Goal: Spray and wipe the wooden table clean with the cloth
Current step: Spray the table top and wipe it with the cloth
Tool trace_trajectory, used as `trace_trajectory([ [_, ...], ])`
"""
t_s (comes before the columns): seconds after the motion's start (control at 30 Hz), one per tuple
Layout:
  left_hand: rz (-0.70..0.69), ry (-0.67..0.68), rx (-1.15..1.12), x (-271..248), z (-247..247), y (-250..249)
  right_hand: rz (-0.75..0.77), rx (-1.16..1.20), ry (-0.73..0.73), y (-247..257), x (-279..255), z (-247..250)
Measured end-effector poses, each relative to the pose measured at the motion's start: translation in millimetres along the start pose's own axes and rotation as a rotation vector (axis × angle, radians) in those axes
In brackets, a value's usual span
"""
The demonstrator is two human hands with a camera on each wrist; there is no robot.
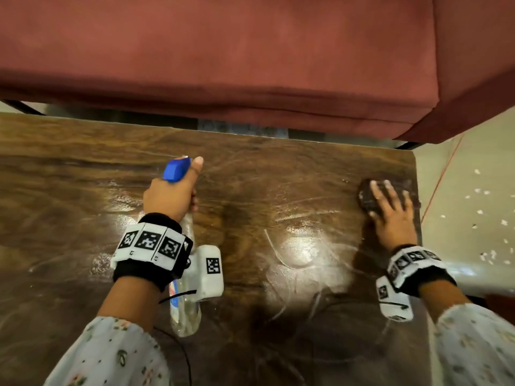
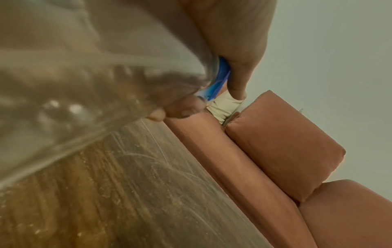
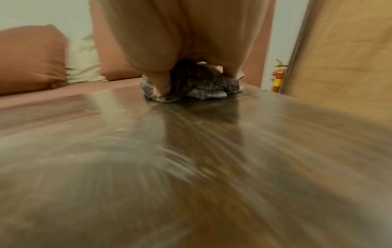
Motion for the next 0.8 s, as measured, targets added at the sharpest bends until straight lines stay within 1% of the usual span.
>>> trace_trajectory([
  [0.07, 0.003, 0.014, 0.012, -3.8, -1.7, 3.2, -0.116, 0.091, -0.055, -21.3, -28.8, 5.0],
  [0.13, 0.008, 0.016, 0.018, -7.3, 0.1, 6.9, -0.192, 0.111, -0.118, -26.1, -70.3, -3.4],
  [0.17, 0.007, 0.013, 0.015, -8.2, 2.5, 9.4, -0.239, 0.11, -0.126, -25.8, -89.8, -12.1],
  [0.2, 0.011, 0.01, 0.004, -9.1, 6.5, 12.8, -0.283, 0.112, -0.124, -20.5, -105.5, -19.9],
  [0.27, 0.016, 0.008, -0.022, -8.3, 14.7, 19.9, -0.377, 0.128, -0.081, 0.2, -117.9, -31.9],
  [0.3, 0.019, 0.003, -0.033, -7.2, 18.5, 23.9, -0.399, 0.123, -0.044, 15.6, -115.4, -36.6],
  [0.37, 0.018, -0.008, -0.035, -5.7, 26.8, 31.1, -0.382, 0.095, 0.006, 57.8, -103.9, -44.1],
  [0.43, 0.015, -0.012, 0.0, -5.4, 35.2, 37.2, -0.296, 0.077, 0.029, 114.3, -94.2, -50.5],
  [0.5, 0.013, -0.021, 0.027, -5.1, 42.1, 42.7, -0.157, 0.071, 0.071, 175.3, -95.4, -58.5],
  [0.57, 0.017, -0.028, 0.045, -6.7, 49.0, 47.6, 0.003, 0.058, 0.16, 232.6, -112.6, -72.2],
  [0.63, 0.025, -0.039, 0.072, -8.8, 54.4, 50.9, 0.192, 0.044, 0.227, 275.4, -139.7, -87.9],
  [0.7, 0.013, -0.054, 0.102, -11.4, 58.4, 51.5, 0.353, 0.008, 0.31, 294.9, -164.1, -103.7],
  [0.73, 0.007, -0.056, 0.11, -13.0, 59.7, 51.3, 0.416, -0.021, 0.345, 293.2, -172.9, -108.2],
  [0.8, -0.001, -0.046, 0.11, -14.7, 60.4, 49.1, 0.504, -0.054, 0.359, 272.8, -180.9, -107.4],
])
Point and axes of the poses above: each hand's wrist, its own x-axis towards the middle knuckle, its own z-axis out of the back of the hand, y = z × x, the point moved 3 cm from there along x, towards the middle knuckle, and after that the axes turned 12 degrees about -z, right-handed, at the moved point
